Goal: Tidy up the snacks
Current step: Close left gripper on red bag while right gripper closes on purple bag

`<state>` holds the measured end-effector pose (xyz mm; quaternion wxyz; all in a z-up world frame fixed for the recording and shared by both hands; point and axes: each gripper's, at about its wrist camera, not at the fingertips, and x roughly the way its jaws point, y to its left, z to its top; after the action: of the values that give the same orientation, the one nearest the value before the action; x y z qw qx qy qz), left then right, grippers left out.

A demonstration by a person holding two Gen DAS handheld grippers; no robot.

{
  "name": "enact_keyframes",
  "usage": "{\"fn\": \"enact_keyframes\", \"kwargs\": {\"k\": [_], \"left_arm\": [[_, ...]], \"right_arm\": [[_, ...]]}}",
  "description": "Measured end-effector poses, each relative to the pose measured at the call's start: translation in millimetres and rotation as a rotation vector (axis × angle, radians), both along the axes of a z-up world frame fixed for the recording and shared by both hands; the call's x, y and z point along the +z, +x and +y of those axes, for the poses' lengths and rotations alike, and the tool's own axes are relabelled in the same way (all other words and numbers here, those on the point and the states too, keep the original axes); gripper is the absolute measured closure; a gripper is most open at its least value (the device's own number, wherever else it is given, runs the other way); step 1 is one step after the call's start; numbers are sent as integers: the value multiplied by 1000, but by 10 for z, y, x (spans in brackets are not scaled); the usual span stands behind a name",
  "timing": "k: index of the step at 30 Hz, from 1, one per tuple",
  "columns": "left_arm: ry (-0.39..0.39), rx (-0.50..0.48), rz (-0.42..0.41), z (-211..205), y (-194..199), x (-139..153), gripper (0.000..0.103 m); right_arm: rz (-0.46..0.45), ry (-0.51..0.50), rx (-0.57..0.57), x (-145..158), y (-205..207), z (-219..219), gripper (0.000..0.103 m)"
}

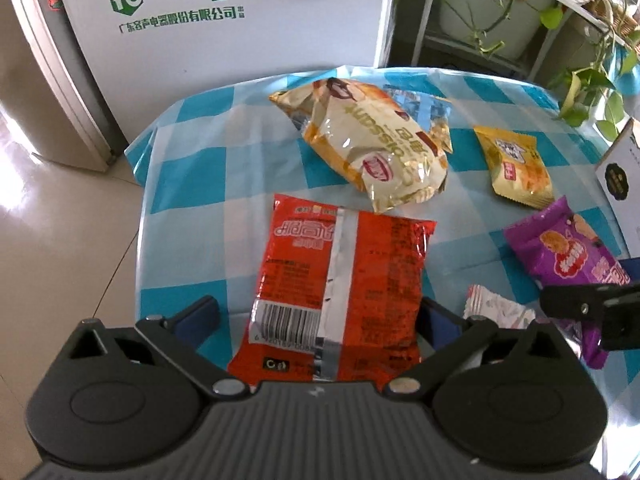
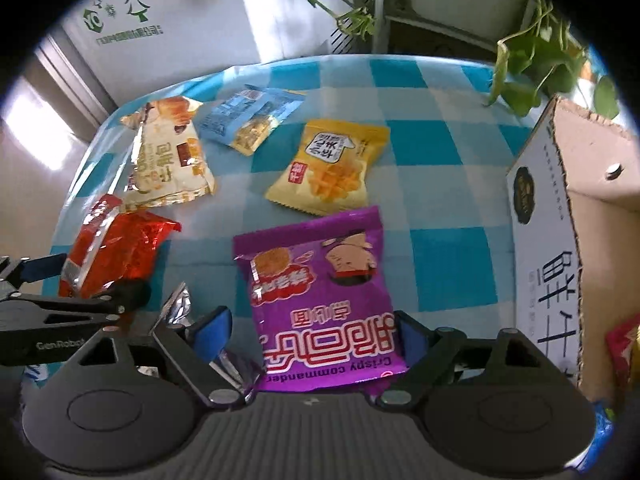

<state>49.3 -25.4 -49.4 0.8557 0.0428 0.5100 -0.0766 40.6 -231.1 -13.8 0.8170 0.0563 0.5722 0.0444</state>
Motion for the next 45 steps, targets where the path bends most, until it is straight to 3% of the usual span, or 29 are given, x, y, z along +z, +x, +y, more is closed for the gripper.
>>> {"fn": "enact_keyframes", "kwargs": {"k": [10, 14, 25, 33, 36, 40, 45], "left_arm": [[-6, 18, -25, 3, -48, -8, 0], [-8, 18, -30, 9, -61, -9, 0], [-6, 21, -42, 4, -74, -6, 0], [0, 18, -31, -5, -53, 8, 0], [-7, 4, -30, -14, -50, 24, 5], [-18, -23, -47, -38, -67, 62, 23], [-60, -13, -56, 5, -66, 107, 34]], "right_arm": [[4, -71, 15, -91, 16, 34, 10], [2, -73, 16, -120, 40, 58, 5], [-10, -100, 19, -148, 52, 85, 4], [-33, -95, 40, -90, 41, 100, 25], [-40, -94, 42, -61, 28, 98, 26], [-68, -90, 37, 13, 13, 87, 27], [-102, -60, 25, 118, -5, 65, 27]]}}
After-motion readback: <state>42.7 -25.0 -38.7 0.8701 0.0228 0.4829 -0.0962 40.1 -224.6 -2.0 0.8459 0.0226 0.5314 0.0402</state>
